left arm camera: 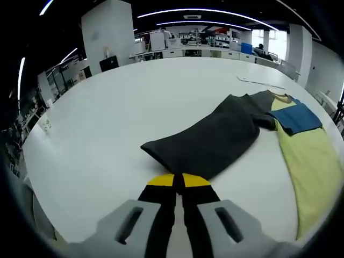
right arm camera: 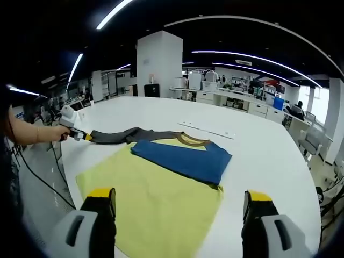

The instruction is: Fold the garment on the visible template until the final outline fits inside the template.

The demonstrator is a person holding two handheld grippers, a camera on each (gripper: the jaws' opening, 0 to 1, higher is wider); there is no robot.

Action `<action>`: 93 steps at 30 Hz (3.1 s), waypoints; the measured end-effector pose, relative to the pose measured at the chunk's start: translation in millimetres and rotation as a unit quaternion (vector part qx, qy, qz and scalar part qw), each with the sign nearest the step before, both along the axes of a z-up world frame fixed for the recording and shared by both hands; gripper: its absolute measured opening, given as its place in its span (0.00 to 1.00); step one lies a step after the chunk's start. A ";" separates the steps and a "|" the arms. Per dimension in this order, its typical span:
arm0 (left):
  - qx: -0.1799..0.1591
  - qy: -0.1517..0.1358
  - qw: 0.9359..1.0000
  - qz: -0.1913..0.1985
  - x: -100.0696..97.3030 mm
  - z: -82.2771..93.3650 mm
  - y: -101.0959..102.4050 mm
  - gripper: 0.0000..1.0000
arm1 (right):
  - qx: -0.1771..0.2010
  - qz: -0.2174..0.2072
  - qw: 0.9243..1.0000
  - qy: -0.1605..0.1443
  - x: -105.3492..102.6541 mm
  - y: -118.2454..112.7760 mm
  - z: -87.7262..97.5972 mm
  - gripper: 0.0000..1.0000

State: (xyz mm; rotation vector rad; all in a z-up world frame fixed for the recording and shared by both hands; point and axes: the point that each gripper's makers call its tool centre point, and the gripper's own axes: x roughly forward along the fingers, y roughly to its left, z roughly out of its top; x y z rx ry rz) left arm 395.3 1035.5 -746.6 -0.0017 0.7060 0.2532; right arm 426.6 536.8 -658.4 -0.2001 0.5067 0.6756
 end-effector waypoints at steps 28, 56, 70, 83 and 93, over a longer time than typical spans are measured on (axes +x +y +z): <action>0.061 0.022 0.998 0.028 20.4 -5.0 58.5 0.00 | -0.018 -0.003 1.000 0.021 -8.7 -14.8 -2.4 1.00; 0.047 0.038 0.998 0.033 32.5 -11.2 70.0 0.00 | -0.030 0.003 0.999 0.033 -10.3 -13.3 -11.6 1.00; 0.043 0.029 0.999 0.017 37.9 2.9 57.0 0.00 | -0.027 0.006 0.999 0.028 -11.9 -12.4 -10.9 1.00; 0.053 0.020 0.998 -0.016 47.9 24.7 37.3 0.00 | -0.023 0.014 0.999 0.028 -15.1 -8.5 -11.5 1.00; 0.058 0.006 0.997 -0.048 64.6 41.0 15.3 0.00 | -0.021 0.025 0.999 0.029 -18.7 -4.5 -12.5 1.00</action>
